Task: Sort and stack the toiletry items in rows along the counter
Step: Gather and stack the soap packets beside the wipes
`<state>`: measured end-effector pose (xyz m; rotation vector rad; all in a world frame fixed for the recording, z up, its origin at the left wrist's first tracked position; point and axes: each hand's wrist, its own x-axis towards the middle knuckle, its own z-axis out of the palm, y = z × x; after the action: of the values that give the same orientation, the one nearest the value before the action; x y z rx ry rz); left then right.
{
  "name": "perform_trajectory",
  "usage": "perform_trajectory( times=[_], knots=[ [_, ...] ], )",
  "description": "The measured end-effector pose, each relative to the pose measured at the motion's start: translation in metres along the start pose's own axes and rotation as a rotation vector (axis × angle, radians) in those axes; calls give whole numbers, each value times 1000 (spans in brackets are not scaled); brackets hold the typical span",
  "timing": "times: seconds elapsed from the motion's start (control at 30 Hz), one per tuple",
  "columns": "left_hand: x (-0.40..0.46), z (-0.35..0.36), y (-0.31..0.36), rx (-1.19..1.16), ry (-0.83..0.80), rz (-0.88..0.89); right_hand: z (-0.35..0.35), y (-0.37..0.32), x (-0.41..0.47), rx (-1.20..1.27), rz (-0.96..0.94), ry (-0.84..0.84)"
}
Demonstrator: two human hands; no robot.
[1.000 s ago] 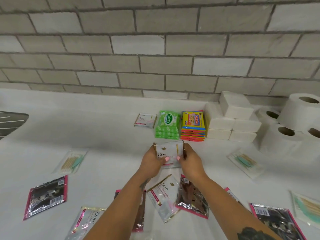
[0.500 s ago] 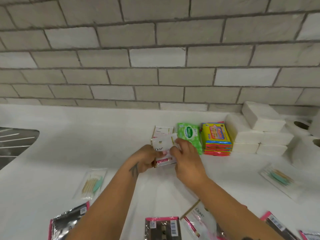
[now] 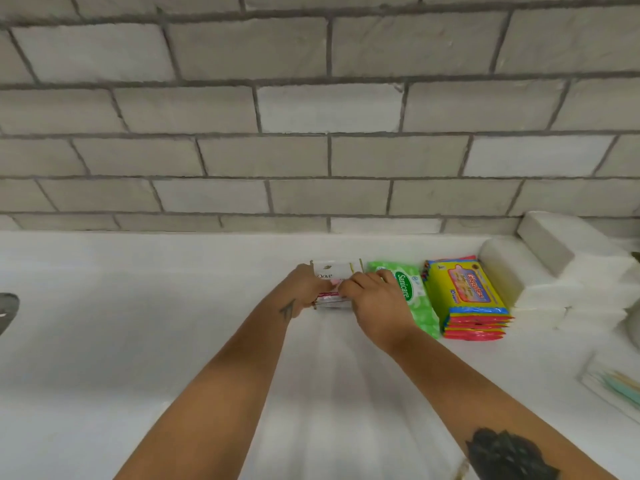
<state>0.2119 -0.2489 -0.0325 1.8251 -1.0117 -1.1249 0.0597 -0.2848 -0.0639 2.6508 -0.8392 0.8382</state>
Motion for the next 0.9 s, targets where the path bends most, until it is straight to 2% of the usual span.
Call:
perform_trajectory(
  times=[0.3,0.47,0.67,0.8,0.9],
  knots=[
    [41,9,-16,338,155,46,35,9,12,3,72,-179],
    [48,12,-27,376,222,37,46,12,11,76,76,-268],
    [44,3,-33,377,127,116,39,11,17,-18,57,-498],
    [42,-2,-40,562,11,169,32,8,23,-126,59,-568],
    [42,3,-45,685,-4,224,31,7,25,-146,73,-588]
  ],
)
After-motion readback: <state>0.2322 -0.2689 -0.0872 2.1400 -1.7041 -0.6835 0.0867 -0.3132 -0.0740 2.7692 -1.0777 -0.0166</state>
